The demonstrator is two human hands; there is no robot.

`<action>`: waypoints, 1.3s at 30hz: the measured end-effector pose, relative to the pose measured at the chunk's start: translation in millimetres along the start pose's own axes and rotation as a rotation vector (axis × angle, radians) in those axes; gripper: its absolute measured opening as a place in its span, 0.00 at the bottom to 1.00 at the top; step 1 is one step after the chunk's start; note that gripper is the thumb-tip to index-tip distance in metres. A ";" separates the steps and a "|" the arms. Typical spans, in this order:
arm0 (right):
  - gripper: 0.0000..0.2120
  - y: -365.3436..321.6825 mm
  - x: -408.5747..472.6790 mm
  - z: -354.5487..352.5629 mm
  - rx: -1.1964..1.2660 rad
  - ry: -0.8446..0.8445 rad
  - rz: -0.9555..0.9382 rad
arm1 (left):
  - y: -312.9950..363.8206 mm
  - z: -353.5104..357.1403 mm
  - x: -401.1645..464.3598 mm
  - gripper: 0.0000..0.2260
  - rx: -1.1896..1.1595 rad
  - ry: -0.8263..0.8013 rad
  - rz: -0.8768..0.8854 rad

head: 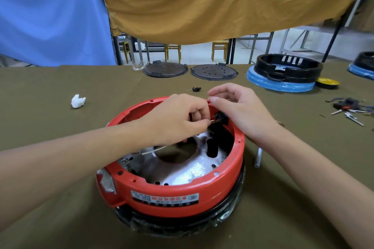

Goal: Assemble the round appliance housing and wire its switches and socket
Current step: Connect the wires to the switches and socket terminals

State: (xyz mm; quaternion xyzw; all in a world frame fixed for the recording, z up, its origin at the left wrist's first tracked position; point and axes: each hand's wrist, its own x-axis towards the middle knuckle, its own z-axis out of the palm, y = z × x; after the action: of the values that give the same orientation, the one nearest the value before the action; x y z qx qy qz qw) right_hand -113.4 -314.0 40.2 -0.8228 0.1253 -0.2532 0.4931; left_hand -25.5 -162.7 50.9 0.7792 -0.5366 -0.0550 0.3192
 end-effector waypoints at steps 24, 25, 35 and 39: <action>0.06 -0.6 -0.7 0.7 0.013 0.004 -0.006 | 3.4 0.6 0.1 0.07 0.032 -0.005 0.031; 0.06 -0.6 -0.9 0.5 0.013 0.005 -0.005 | 3.7 0.6 0.3 0.07 0.037 -0.006 0.032; 0.07 2.6 -0.9 2.7 0.038 0.010 0.019 | 10.2 1.1 4.3 0.06 0.126 0.010 0.072; 0.08 3.8 -1.5 4.7 0.076 0.006 0.039 | 12.6 6.8 5.6 0.05 0.185 0.040 0.065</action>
State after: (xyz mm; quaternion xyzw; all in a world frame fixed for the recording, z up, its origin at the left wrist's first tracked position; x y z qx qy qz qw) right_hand -112.0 -311.7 34.7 -0.8003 0.1330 -0.2505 0.5283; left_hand -36.1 -173.3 54.1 0.7883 -0.5580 0.0208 0.2583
